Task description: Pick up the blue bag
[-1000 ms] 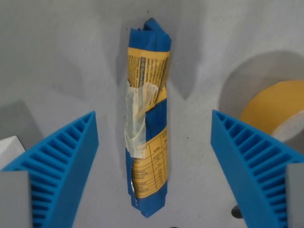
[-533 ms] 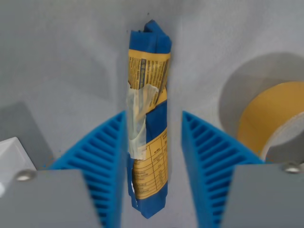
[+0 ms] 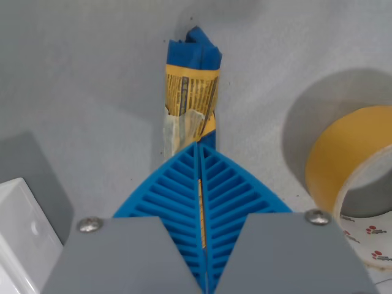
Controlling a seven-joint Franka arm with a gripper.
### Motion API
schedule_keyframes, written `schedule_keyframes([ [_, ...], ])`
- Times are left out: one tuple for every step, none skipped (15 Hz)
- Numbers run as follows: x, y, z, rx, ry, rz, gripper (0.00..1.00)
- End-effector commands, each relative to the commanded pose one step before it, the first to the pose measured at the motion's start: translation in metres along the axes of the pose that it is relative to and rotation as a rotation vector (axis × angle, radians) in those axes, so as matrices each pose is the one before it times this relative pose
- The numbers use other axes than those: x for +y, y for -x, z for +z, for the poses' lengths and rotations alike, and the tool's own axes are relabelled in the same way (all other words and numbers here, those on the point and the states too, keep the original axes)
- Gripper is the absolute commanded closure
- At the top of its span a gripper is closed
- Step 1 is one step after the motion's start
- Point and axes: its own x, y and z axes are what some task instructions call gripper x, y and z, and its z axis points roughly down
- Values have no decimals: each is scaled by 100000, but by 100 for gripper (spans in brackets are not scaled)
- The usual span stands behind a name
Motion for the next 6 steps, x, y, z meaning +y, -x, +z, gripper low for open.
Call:
schedule_keyframes([
  [323, 857, -1466, 8318, -7688, -890, 100],
  [62, 152, -500, -814, 214, -51, 100],
  [63, 50, -500, -633, 250, -47, 100],
  [-35, -30, -500, -515, 273, -170, 100],
  [-92, -126, -500, -423, 297, -149, 100],
  [87, -158, -500, -459, 358, 0, 100],
])
